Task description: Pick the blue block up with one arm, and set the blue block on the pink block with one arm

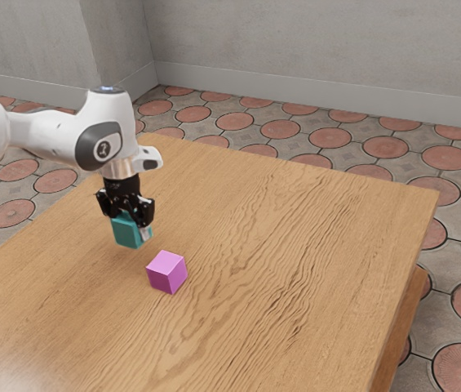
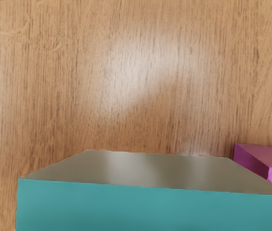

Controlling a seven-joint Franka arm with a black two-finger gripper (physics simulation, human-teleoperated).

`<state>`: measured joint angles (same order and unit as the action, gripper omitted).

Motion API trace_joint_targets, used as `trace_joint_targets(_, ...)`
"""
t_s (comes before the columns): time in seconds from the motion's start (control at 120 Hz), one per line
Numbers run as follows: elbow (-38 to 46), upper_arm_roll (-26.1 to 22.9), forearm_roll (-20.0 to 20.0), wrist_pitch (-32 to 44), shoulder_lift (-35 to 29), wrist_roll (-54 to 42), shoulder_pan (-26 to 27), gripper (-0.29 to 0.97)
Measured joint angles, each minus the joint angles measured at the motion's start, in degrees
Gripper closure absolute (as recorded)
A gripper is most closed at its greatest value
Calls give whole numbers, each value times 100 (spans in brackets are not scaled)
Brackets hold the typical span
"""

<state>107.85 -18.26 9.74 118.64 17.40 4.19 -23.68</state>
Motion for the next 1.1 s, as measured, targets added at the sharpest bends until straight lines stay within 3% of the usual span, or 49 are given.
trace_joint_targets(0.35, 185, -531, -152, -29, -96, 73, 16, 41)
trace_joint_targets(0.875, 325, -610, -119, 58, -49, 250, 192, 43)
trace_joint_targets(1.1, 310, -608, -177, 84, -5, 236, 213, 17)
